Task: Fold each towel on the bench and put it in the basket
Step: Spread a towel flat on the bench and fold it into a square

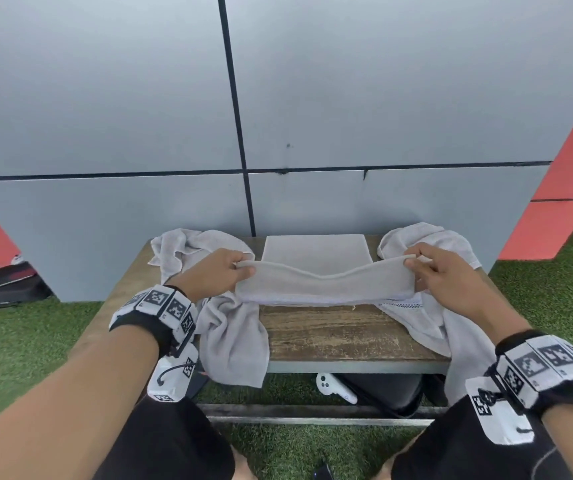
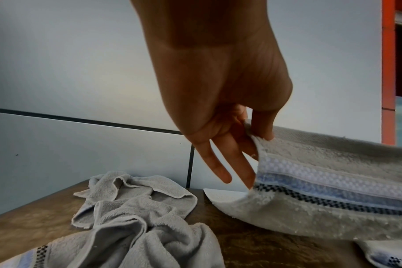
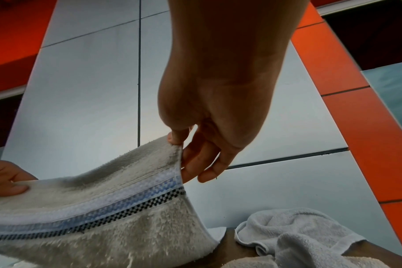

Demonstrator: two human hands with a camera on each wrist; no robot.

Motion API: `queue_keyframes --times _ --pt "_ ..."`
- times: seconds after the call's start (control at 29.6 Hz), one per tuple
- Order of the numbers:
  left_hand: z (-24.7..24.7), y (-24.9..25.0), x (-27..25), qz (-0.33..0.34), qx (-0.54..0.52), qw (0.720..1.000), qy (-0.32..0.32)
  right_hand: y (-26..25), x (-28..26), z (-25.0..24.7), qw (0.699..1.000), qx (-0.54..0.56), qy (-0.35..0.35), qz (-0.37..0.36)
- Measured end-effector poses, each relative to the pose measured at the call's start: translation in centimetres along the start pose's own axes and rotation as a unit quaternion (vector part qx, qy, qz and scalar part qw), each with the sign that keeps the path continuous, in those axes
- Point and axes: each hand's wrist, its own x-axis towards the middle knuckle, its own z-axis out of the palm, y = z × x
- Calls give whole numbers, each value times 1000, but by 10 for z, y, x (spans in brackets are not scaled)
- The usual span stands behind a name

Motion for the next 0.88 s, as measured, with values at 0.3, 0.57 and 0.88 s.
queue_keyframes --times 0.3,0.57,0.88 --pt "-3 -10 -7 -6 -27 1000 1 -22 -1 -2 1000 -21 -5 -7" --pt "-6 -6 -2 -62 -108 983 -136 -23 0 -6 989 -47 -121 66" --pt "0 -1 11 -81 -85 986 -121 -15 11 1 991 -50 -81 92"
